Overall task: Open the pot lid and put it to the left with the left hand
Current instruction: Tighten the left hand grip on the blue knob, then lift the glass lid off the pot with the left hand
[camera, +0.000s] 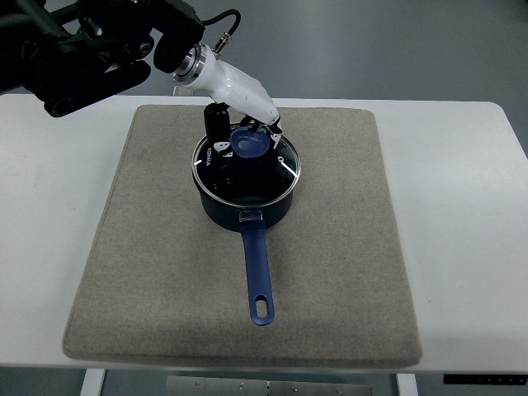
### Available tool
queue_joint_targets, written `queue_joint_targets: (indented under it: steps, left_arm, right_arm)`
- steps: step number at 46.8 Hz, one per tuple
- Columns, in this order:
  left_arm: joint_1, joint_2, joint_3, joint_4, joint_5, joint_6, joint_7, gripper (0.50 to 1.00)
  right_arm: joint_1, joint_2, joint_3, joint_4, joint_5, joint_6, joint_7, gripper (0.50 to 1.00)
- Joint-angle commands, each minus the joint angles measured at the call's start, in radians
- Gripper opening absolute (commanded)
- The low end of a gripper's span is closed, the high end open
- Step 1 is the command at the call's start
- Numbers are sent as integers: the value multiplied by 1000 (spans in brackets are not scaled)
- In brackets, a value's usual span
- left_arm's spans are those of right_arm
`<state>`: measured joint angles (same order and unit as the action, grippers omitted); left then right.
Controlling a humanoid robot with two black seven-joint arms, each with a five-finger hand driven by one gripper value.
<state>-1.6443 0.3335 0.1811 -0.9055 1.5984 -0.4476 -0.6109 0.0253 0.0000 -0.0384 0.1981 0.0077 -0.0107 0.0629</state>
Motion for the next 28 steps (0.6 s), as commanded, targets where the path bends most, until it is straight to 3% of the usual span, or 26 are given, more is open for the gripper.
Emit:
queue_joint_targets:
  steps: [1,28]
  left_arm:
    - [-2,1,0,2,3,4,0,500]
    - [-8,7,-5,2,5,33,0,500]
  right_arm:
    - [1,0,0,0,0,0,0,917]
    - [-1,0,0,0,0,0,0,917]
